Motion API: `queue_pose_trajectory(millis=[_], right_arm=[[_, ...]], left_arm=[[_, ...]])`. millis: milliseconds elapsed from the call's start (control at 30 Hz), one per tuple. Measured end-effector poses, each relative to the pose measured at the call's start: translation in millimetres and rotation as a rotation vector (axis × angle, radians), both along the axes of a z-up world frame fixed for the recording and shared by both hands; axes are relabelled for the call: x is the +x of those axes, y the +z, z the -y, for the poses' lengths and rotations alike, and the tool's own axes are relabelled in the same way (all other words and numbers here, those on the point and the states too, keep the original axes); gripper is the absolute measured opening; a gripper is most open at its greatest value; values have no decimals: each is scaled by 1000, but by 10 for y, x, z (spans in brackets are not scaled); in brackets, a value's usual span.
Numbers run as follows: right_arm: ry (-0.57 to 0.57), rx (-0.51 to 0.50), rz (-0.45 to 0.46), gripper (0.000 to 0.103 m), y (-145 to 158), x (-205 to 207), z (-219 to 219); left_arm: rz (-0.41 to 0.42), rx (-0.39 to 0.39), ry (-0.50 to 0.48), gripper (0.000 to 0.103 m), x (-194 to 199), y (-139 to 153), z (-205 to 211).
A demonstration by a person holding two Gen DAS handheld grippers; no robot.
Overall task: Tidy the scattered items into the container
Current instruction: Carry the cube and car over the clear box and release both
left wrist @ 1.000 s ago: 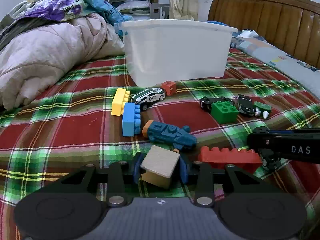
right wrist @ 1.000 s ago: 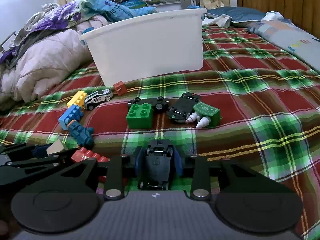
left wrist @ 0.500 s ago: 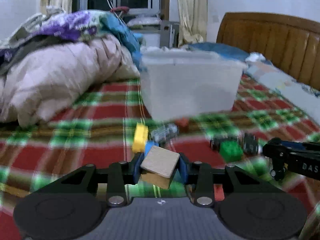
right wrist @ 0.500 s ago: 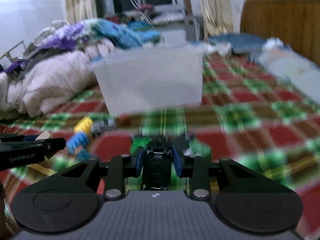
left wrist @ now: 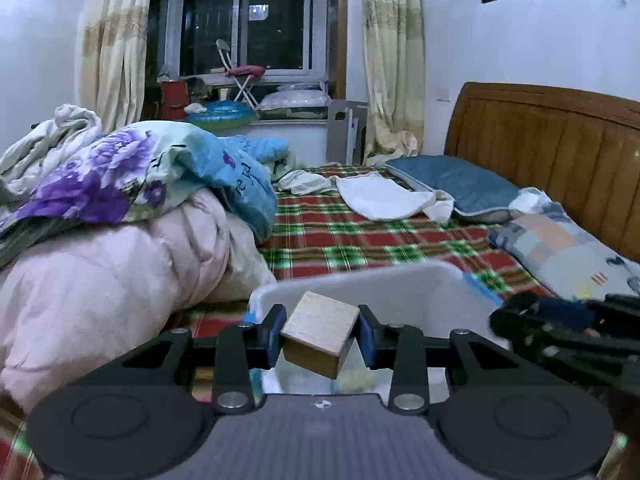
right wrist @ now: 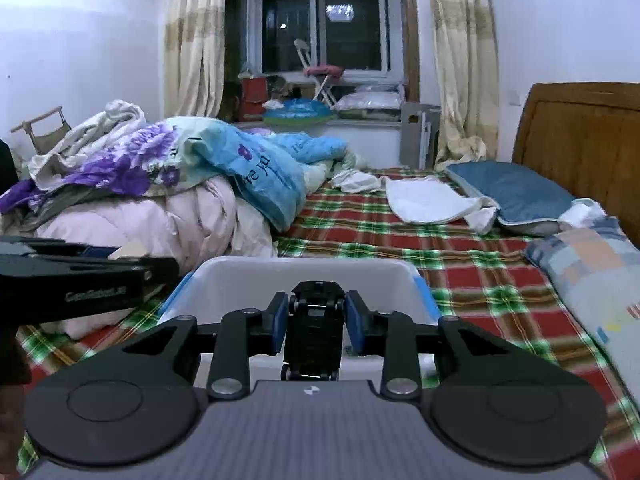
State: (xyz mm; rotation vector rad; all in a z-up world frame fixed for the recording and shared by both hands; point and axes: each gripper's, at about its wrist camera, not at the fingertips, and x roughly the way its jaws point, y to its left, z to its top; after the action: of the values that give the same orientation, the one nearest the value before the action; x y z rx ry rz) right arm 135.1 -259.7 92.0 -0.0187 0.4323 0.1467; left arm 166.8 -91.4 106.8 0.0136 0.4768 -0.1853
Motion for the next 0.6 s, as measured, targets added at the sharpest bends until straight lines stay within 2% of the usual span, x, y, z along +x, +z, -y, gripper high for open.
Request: queue_pose_trajectory(millis=[200,400,467,500,533,567,600], right_arm=[[-10,-13,-83,34,-102,436,64],[-13,-59,-128,34,-228,609,104],[-11,-66,-138,34,-259,643,106],[-12,-71,-143,35,-275,661,99],[-12,-76,-148,39,-279,687,92],[-13,-81,-154,47,-289,700,85],[-14,-87,-158,72,-302,703,77]], left_arm=[[-72,-4,31,41,352,-131,16],[-131,22,36,42,500,-309,47],[-135,29,30,47,513,-339,78],[-138,35,27,56,527,-347,97],[-143,48,26,67,536,-361,123],[-143,59,21,69,545,-369,143],[-139,73,16,69,537,-375,167]])
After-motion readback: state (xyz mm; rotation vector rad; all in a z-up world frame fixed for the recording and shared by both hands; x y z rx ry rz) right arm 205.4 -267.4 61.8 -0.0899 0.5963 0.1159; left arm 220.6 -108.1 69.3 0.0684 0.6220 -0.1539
